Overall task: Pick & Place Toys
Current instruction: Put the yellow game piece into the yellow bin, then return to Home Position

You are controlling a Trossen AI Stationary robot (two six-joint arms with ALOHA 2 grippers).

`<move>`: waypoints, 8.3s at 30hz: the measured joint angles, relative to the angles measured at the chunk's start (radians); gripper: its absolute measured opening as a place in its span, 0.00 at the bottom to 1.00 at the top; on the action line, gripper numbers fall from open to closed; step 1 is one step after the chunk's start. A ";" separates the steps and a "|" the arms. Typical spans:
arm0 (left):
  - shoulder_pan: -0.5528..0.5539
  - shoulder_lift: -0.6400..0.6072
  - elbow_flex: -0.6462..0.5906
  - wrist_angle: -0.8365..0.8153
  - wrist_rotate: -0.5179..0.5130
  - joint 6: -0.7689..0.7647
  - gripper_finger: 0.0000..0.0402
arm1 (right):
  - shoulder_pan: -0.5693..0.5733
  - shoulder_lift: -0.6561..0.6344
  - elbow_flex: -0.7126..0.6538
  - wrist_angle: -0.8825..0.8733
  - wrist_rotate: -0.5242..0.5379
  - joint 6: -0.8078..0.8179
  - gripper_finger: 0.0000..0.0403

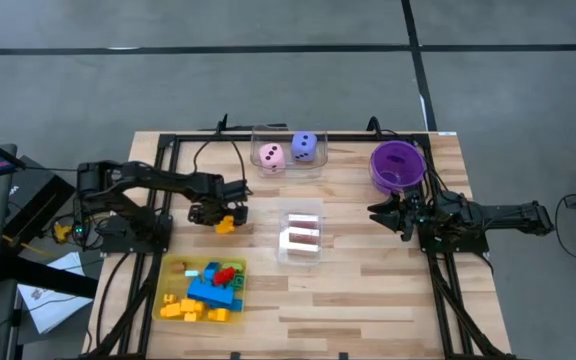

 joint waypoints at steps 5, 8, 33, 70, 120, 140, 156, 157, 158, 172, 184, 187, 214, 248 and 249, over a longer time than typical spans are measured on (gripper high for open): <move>-0.001 0.014 0.003 0.000 -0.021 0.007 0.98 | 0.000 0.000 0.000 0.000 0.000 0.000 0.46; -0.001 0.003 0.001 -0.009 -0.040 0.008 0.92 | 0.000 0.000 0.000 0.000 0.000 0.000 0.46; -0.022 -0.450 -0.001 0.055 -0.153 0.298 0.65 | 0.000 0.000 0.000 0.000 0.000 0.000 0.46; -0.961 -0.372 -0.001 0.341 0.193 -0.364 0.66 | 0.000 0.000 0.000 0.000 0.001 0.000 0.46; -0.860 -0.222 -0.001 0.297 0.153 0.092 0.70 | 0.000 0.000 0.000 0.000 0.001 0.000 0.46; -0.859 -0.237 -0.001 0.332 0.159 0.053 0.92 | 0.000 0.000 0.000 0.000 0.001 0.000 0.46; -0.859 -0.409 -0.001 0.333 -0.013 0.141 0.86 | 0.000 0.000 0.000 0.000 0.001 0.000 0.46; -0.859 -0.423 -0.001 0.351 -0.061 0.177 0.85 | 0.000 0.000 0.000 0.000 0.001 0.000 0.46; -0.858 -0.435 -0.001 0.374 -0.115 0.214 0.83 | 0.000 0.000 0.000 0.000 0.001 0.000 0.46; -0.560 -0.442 -0.083 0.745 -0.346 0.957 0.29 | 0.000 0.000 0.000 0.000 0.001 0.000 0.46; -0.293 -0.508 -0.304 1.059 0.038 1.216 0.00 | 0.000 0.000 0.000 0.000 0.001 0.000 0.46; -0.293 -0.593 -0.366 1.075 0.038 1.223 0.00 | 0.000 0.000 0.000 0.000 0.001 0.000 0.46; -0.293 -1.247 -0.715 0.825 -0.024 1.310 0.00 | 0.000 0.000 0.000 0.000 0.003 0.000 0.46; -0.293 -1.392 -0.715 0.782 -0.130 1.391 0.00 | 0.000 0.000 0.000 0.000 0.003 0.000 0.46; -0.293 -1.392 -0.715 0.787 -0.130 1.391 0.00 | 0.000 0.000 0.000 0.000 0.003 0.000 0.46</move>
